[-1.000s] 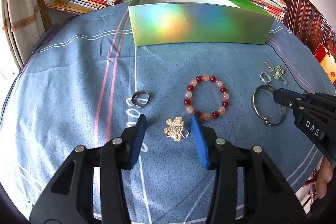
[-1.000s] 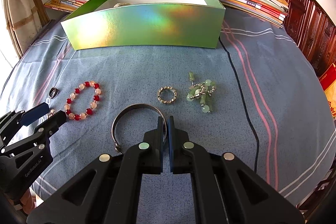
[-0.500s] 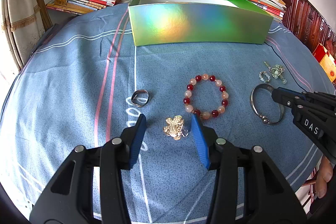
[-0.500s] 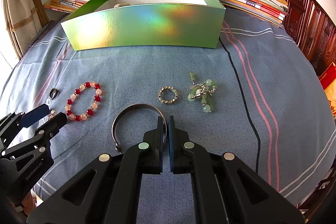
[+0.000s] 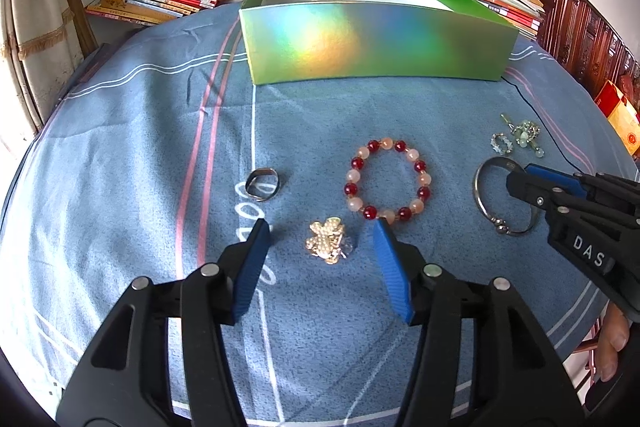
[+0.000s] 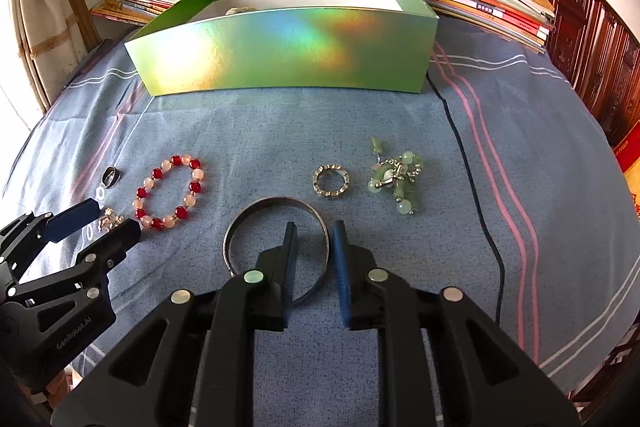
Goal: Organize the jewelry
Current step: 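Hold the silver bangle in the right tool while the left tool lines up over the brooch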
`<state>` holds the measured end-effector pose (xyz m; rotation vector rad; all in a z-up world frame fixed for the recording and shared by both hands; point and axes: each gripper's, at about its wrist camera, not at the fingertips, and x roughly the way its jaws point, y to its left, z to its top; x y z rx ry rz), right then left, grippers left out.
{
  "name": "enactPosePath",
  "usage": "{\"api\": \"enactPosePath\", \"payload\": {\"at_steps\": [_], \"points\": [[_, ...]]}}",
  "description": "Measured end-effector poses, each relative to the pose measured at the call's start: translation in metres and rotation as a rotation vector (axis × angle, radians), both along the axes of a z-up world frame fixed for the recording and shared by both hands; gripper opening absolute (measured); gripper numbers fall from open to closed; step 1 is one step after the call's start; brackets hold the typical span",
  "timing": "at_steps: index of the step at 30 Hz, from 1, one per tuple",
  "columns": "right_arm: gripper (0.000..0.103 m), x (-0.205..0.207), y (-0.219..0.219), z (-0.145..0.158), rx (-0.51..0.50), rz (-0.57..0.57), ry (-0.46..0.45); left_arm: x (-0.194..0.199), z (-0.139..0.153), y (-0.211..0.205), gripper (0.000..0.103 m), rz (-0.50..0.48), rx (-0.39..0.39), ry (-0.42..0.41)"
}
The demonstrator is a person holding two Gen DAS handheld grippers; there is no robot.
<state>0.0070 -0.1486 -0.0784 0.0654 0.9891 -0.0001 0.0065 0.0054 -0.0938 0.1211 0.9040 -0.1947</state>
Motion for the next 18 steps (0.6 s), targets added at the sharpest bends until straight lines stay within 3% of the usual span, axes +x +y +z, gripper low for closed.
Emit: {"api": "enactPosePath", "payload": {"at_steps": [18], "points": [[0.02,0.0003,0.0001,0.0001,-0.003,0.002,-0.004,-0.0002,-0.0008,-0.0011,0.054,-0.002,-0.002,-0.002]]}}
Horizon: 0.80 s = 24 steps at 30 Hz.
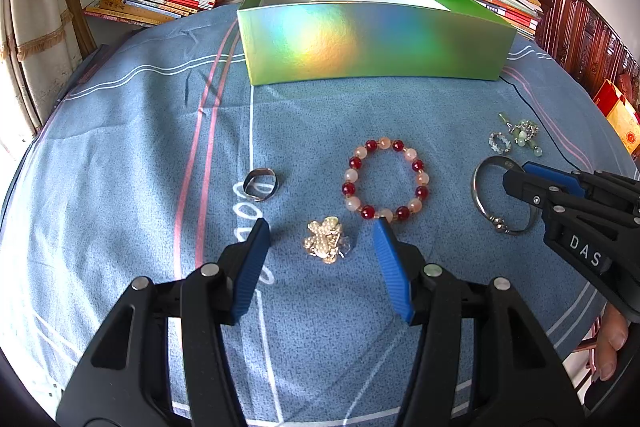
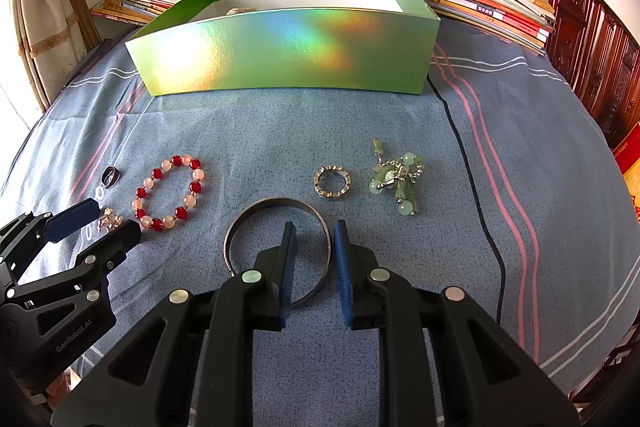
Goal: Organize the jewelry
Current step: 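Hold the silver bangle in the right tool while the left tool lines up over the brooch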
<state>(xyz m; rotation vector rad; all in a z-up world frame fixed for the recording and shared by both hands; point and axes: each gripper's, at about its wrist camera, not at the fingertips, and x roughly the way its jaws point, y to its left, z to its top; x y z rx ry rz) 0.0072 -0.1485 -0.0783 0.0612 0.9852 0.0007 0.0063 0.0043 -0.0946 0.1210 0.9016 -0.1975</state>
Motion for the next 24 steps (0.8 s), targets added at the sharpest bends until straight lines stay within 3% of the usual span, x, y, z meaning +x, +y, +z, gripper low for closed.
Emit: {"api": "enactPosePath", "payload": {"at_steps": [20,22,24], "points": [[0.022,0.0001,0.0011,0.0001,0.0,-0.002,-0.002,-0.0002,-0.0007,0.0009,0.056,-0.001,0.0,0.0],[0.022,0.0,0.0016,0.0009,-0.001,-0.003,-0.005,-0.0002,-0.0004,0.0006,0.053,-0.006,-0.001,-0.001],[0.007,0.0007,0.0006,0.0011,-0.001,-0.009,-0.006,-0.0004,0.0008,0.0,0.035,-0.014,-0.005,-0.006]]}}
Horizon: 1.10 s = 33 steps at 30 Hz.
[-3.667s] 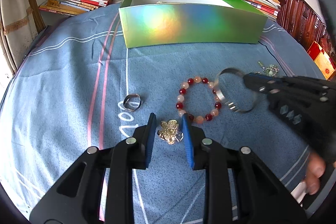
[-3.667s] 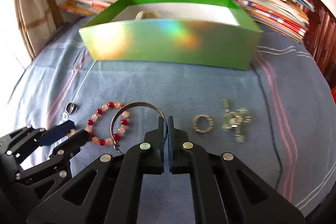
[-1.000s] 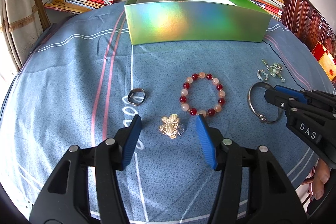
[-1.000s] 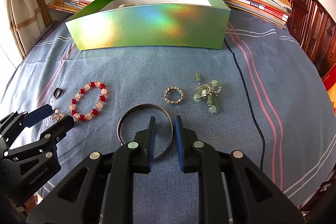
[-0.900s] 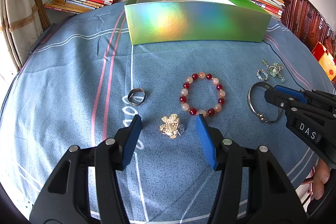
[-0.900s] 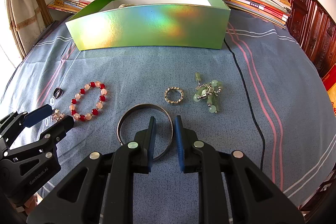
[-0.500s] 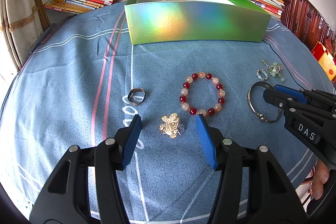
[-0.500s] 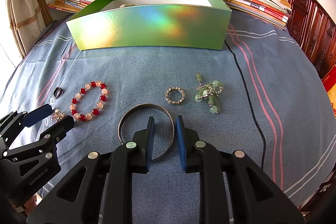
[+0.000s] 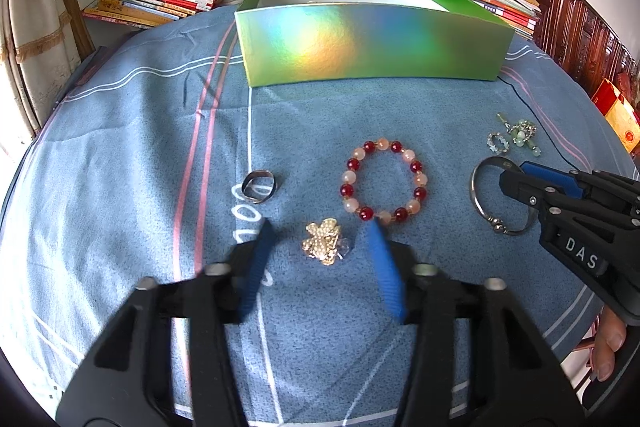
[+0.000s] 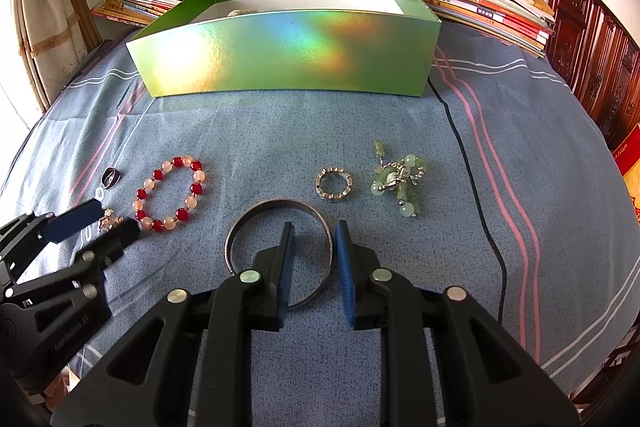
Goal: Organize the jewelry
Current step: 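Hold the silver bangle in the right tool while the left tool lines up over the brooch, then close the left tool on the gold flower brooch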
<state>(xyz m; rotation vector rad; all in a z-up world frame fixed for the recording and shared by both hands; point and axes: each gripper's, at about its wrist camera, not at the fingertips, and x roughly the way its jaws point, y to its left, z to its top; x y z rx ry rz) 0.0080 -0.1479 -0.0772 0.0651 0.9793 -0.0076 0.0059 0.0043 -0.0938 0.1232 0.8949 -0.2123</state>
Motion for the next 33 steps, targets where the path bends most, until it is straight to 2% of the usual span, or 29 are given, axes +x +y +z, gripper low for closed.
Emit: {"api": "enactPosePath", "payload": {"at_steps": [1,2,33], "points": [[0.005,0.0,-0.001,0.0,0.013,0.003,0.002,0.0,0.0,0.0,0.027,-0.004,-0.002,0.0],[0.004,0.0,-0.001,0.0,0.014,0.006,0.003,0.0,0.001,-0.001,0.024,-0.008,-0.001,-0.001],[0.004,-0.01,-0.001,0.009,0.014,0.006,-0.021,-0.006,0.008,-0.001,0.021,-0.008,0.011,-0.009]]}}
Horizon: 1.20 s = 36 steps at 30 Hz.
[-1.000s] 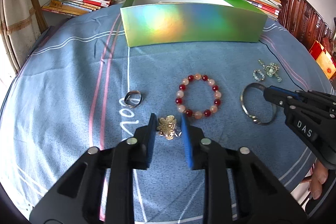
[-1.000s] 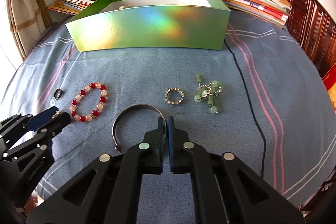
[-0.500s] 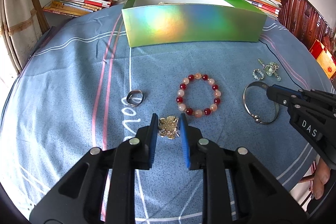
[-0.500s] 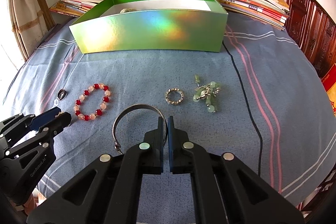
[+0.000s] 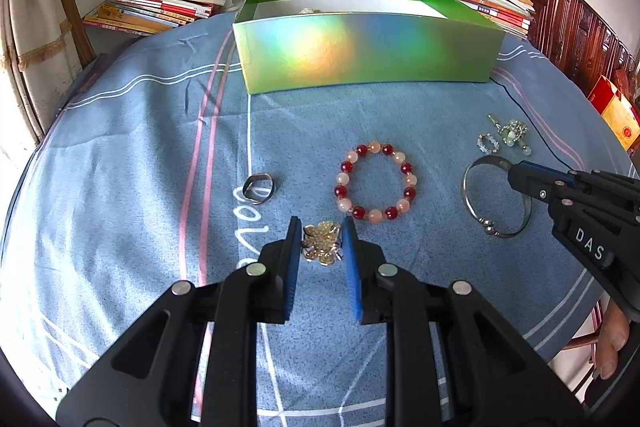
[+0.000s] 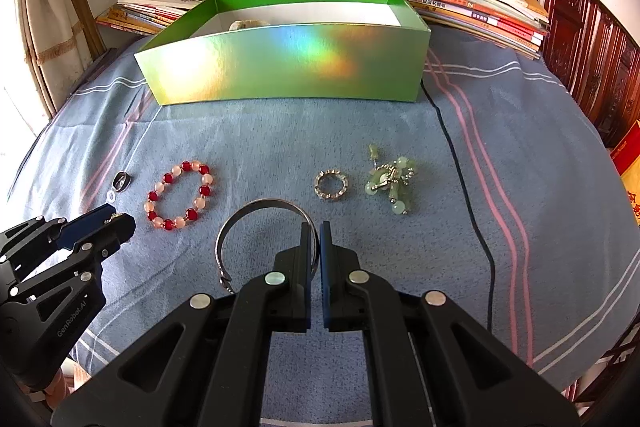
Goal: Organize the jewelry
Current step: 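Close the left tool on the gold flower brooch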
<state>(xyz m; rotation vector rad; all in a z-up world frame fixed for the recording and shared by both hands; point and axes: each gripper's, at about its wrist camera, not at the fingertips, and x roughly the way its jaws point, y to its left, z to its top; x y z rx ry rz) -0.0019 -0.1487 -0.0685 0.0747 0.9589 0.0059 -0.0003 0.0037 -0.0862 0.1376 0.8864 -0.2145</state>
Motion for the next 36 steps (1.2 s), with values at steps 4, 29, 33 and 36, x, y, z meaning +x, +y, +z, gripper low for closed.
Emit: {"api": "enactPosePath", "payload": {"at_steps": [4,29,33,36], "points": [[0.004,-0.001,0.001,0.0016,0.004,0.002,-0.006,-0.0008,0.0013,-0.0003,0.021,-0.002,0.0,-0.002],[0.004,-0.0014,0.0033,-0.0061,0.015,0.011,0.017,-0.0015,-0.0017,-0.0009,0.021,0.0,0.001,0.007],[0.004,-0.0032,0.0008,-0.0035,0.018,0.003,0.008,-0.0027,-0.001,-0.0004,0.021,0.004,0.001,0.002],[0.004,-0.0048,-0.0012,-0.0006,0.016,-0.002,-0.002,-0.0044,0.0021,0.0005,0.021,0.007,0.0,-0.007]]}}
